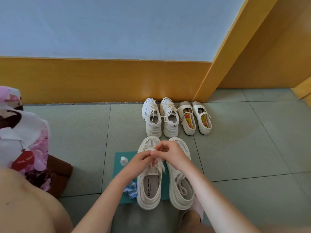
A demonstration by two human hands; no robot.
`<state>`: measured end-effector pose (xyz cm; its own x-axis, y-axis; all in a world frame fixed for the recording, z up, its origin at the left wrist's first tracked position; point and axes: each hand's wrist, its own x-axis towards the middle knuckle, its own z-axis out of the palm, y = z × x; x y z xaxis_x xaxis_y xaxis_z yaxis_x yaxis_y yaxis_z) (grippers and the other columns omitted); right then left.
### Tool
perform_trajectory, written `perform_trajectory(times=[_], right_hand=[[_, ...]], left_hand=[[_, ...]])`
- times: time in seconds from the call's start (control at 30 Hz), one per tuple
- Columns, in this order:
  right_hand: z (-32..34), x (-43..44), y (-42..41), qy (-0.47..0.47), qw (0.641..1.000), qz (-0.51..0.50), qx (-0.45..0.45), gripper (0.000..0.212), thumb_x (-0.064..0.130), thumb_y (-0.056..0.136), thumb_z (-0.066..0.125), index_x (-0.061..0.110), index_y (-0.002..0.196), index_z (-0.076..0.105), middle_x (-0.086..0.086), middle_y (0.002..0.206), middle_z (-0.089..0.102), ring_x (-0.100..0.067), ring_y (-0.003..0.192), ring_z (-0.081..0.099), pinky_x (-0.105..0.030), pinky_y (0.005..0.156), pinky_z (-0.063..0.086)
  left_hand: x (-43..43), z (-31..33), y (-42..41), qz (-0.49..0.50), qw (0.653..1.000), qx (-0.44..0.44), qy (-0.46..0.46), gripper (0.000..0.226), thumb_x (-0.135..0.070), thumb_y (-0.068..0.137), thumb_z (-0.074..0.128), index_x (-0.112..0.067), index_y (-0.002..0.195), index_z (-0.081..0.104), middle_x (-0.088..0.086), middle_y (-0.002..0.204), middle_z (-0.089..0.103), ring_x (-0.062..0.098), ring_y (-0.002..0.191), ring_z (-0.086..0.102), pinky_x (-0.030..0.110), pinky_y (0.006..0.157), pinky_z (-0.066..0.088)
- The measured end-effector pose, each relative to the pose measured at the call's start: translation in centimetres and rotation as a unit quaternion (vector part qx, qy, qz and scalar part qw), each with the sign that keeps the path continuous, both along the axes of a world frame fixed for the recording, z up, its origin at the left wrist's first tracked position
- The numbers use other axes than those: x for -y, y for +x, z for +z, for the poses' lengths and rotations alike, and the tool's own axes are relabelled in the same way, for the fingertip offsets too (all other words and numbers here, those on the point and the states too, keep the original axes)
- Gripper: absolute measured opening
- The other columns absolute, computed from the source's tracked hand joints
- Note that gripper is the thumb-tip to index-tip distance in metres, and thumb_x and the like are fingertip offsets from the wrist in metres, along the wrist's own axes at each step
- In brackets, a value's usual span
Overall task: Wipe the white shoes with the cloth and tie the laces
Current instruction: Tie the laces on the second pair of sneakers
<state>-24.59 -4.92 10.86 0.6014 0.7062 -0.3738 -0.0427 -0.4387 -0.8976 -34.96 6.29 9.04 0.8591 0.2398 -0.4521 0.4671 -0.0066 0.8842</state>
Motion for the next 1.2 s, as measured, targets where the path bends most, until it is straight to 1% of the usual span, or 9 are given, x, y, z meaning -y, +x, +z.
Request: perform_trajectory(times=[0.17,0.27,0.37,0.47,0.6,0.73,0.93,1.03,1.2], right_hand=[[-0.5,-0.1,0.2,-0.006,1.0,0.001,0.023,0.01,0.023,0.079,0.075,0.017,0.087,0.071,0.001,0.077,0.067,-0.006,0.071,0.056,-0.018,0.067,0.044],[-0.5,0.2,0.3,-0.01,0.998,0.014,0.057,0.012,0.017,0.091,0.06,0.023,0.094,0.071,0.004,0.088,0.064,0.006,0.07,0.053,-0.011,0.066,0.04],[-0.5,0.8,0.5,-0.019,0.992,0.053,0.115,0.021,0.009,0.088,0.06,0.026,0.094,0.071,0.005,0.093,0.056,0.003,0.073,0.05,-0.006,0.069,0.039],[-0.7,1.1,0.6,-0.04,0.986,0.083,0.137,0.015,0.012,0.082,0.068,0.026,0.088,0.068,0.01,0.087,0.05,-0.008,0.073,0.047,-0.014,0.069,0.04],[-1.0,0.9,0.8,-0.064,0.978,0.097,0.173,0.005,0.017,0.083,0.068,0.02,0.084,0.063,0.011,0.082,0.049,-0.003,0.073,0.045,-0.018,0.069,0.037],[-1.6,1.1,-0.1,-0.048,0.993,0.019,0.104,0.004,0.019,0.086,0.065,0.021,0.085,0.062,0.009,0.081,0.058,-0.005,0.074,0.05,-0.02,0.072,0.04],[-2.5,1.5,-2.1,-0.036,0.999,0.01,0.037,0.006,0.02,0.082,0.071,0.022,0.082,0.066,0.001,0.085,0.068,-0.006,0.079,0.057,-0.02,0.076,0.044],[-3.1,1.6,-2.0,-0.05,0.999,-0.001,0.015,0.009,0.017,0.083,0.07,0.024,0.081,0.065,0.003,0.084,0.066,-0.01,0.081,0.057,-0.028,0.08,0.048],[-3.6,1.2,-1.5,-0.08,0.997,0.01,0.016,0.025,0.01,0.092,0.055,0.017,0.114,0.065,0.01,0.093,0.061,0.002,0.079,0.051,-0.013,0.068,0.037]], left_hand=[[0.0,-0.3,0.2,-0.035,0.999,0.016,0.009,0.014,-0.02,0.091,0.057,-0.008,0.092,0.063,-0.007,0.066,0.056,0.004,0.063,0.051,0.017,0.065,0.043],[-0.1,-0.7,0.3,0.017,0.999,0.032,0.0,0.016,-0.017,0.093,0.054,-0.01,0.081,0.063,-0.006,0.061,0.061,0.006,0.059,0.056,0.021,0.064,0.045],[-0.2,-0.8,0.2,0.027,0.999,0.025,-0.032,0.02,-0.019,0.096,0.048,-0.011,0.089,0.065,-0.004,0.066,0.064,0.007,0.062,0.06,0.021,0.066,0.05],[-0.2,-0.8,0.2,0.016,0.999,0.001,-0.048,0.023,-0.024,0.097,0.046,-0.012,0.089,0.065,-0.002,0.07,0.068,0.01,0.066,0.064,0.029,0.074,0.051],[-0.1,-0.5,0.0,0.054,0.993,-0.012,-0.106,0.023,-0.022,0.096,0.049,-0.009,0.099,0.067,0.008,0.084,0.073,0.013,0.072,0.069,0.023,0.071,0.054],[-0.5,-0.6,-0.5,0.157,0.966,-0.019,-0.205,0.019,-0.014,0.093,0.053,-0.01,0.105,0.067,0.012,0.091,0.073,0.014,0.075,0.071,0.026,0.076,0.056],[-0.6,-1.0,-0.5,0.171,0.954,-0.056,-0.241,0.019,-0.012,0.087,0.062,-0.008,0.105,0.069,0.015,0.098,0.07,0.017,0.081,0.067,0.02,0.072,0.057],[-0.5,-1.1,-0.5,0.163,0.968,-0.052,-0.184,0.014,-0.005,0.083,0.066,-0.007,0.096,0.069,0.012,0.091,0.07,0.015,0.077,0.065,0.019,0.07,0.056],[-0.4,-1.4,-0.6,0.088,0.993,0.0,0.078,0.014,-0.005,0.077,0.072,-0.019,0.078,0.068,0.001,0.082,0.07,0.012,0.074,0.065,0.022,0.069,0.055]])
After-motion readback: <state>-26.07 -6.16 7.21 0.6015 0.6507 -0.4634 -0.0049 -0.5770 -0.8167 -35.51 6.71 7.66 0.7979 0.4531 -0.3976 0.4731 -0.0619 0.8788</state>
